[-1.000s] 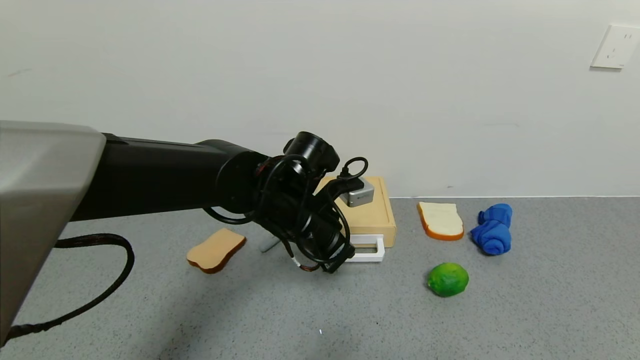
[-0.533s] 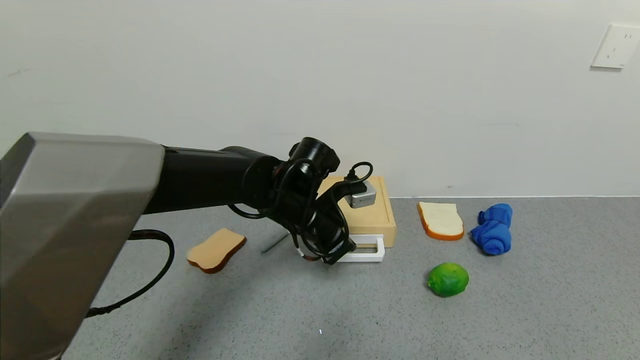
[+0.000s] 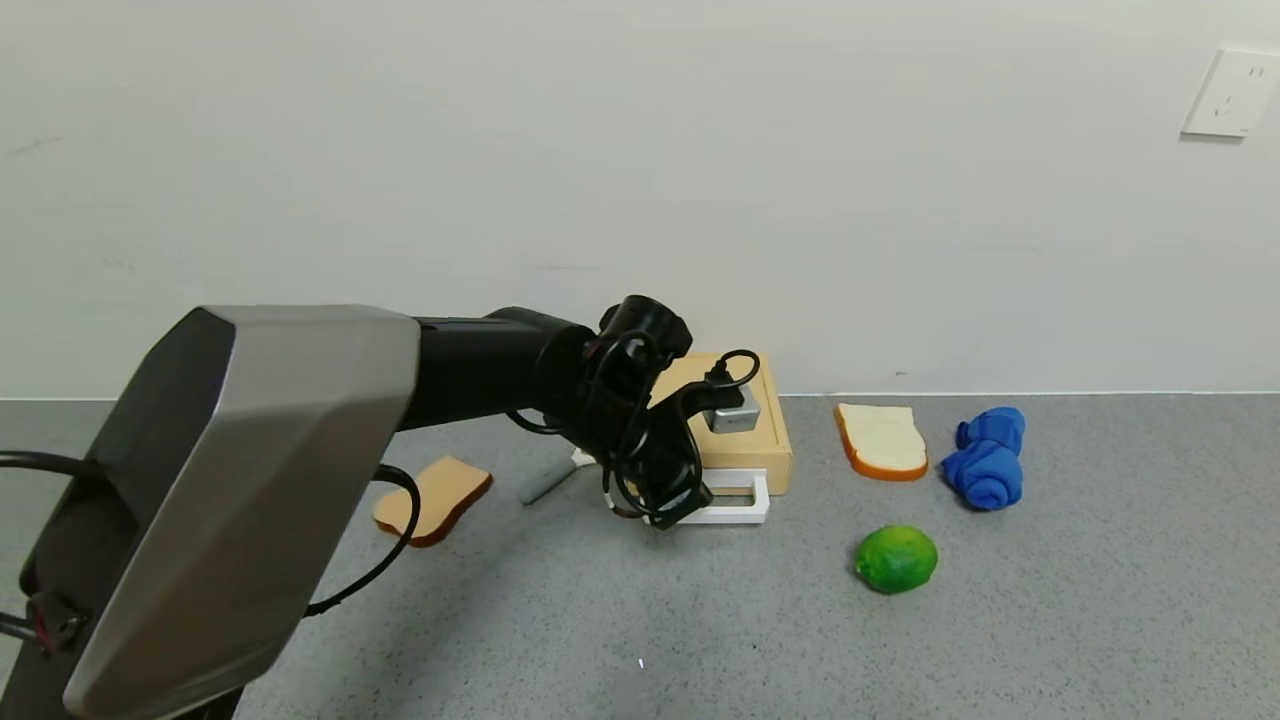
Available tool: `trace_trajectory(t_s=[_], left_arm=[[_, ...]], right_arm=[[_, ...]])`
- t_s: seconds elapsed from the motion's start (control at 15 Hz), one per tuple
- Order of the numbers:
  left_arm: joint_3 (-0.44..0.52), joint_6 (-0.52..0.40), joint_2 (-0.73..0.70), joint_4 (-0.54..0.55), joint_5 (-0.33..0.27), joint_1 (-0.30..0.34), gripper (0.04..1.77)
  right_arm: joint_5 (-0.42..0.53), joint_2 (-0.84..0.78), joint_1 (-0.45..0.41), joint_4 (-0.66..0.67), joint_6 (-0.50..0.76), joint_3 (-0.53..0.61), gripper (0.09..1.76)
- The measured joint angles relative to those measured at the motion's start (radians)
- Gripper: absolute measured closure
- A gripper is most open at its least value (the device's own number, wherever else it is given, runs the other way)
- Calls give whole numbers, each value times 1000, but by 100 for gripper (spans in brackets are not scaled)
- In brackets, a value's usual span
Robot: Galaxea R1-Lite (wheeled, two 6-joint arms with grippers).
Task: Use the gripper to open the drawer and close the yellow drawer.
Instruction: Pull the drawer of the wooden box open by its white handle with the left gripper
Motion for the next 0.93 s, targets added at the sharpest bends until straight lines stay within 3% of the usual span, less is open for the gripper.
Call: trace_trajectory(t_s=[0.13,0.33,0.93], left_arm=[[-14,16,22,-6,49,6,170],[-18,17,47,-53,73,23,170],[-18,17,86,-64,82,35,170]], right_arm=[[0,0,0,0,0,0,15],[0,0,0,0,0,0,15],[0,0,0,0,0,0,15]])
